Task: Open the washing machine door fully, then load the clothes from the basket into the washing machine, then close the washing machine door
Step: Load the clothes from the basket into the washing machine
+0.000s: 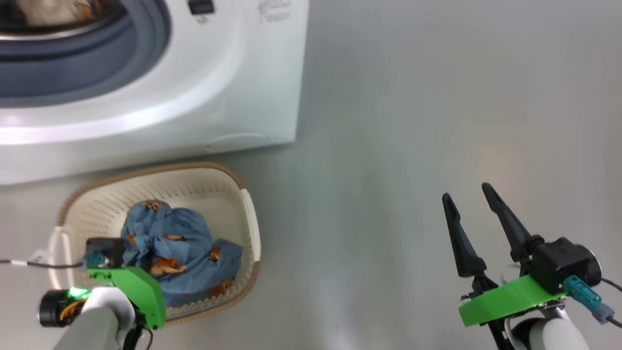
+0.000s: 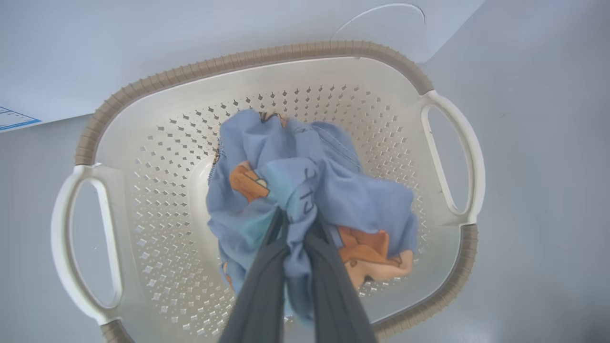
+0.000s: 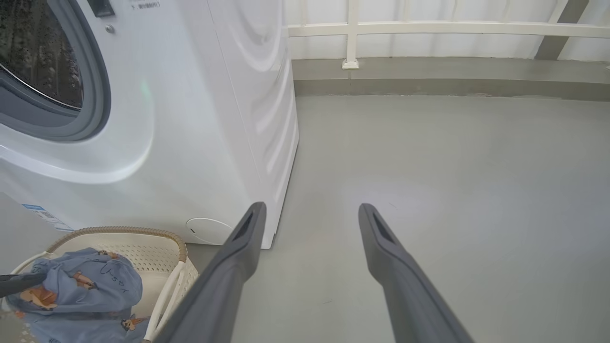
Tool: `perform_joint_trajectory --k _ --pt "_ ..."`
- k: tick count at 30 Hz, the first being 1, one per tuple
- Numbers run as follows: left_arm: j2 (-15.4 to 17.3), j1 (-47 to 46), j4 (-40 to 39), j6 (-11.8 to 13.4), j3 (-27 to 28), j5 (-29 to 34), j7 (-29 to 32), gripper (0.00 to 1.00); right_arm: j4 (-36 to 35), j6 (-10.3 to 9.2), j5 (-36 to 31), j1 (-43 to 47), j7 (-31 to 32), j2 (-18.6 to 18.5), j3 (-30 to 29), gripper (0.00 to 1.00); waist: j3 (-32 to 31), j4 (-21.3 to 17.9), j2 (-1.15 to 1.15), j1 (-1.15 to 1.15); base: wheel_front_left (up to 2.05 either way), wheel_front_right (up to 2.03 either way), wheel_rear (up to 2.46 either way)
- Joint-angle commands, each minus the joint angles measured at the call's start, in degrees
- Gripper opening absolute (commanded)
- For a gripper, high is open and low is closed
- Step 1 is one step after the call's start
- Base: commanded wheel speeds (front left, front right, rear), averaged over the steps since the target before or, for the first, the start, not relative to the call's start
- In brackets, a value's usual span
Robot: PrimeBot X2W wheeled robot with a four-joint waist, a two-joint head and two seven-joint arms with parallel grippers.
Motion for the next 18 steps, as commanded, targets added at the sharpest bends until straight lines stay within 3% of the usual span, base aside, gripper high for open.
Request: perform_joint_trajectory --k 1,5,18 --pt "1.8 1.9 -1.3 -0.2 1.1 -0.2 -0.9 0.0 -1.4 0.57 -0.3 1.4 0.4 -0.4 1.0 1.0 -4.5 2.9 0.0 0.0 0.0 0.0 0.0" --pt "2.1 4.6 -5.8 0.5 1.7 -0.2 -1.4 0.0 -1.6 0.57 -0.4 2.7 1.0 -0.4 0.7 1.0 -7.1 4.0 0.0 0.0 0.0 0.0 0.0" --pt "4.9 18.1 -32.2 4.4 5.7 1.9 -1.5 0.0 -2.0 0.57 0.0 5.7 2.0 -0.4 -0.3 1.0 -13.8 6.8 0.0 0.0 0.0 0.0 0.0"
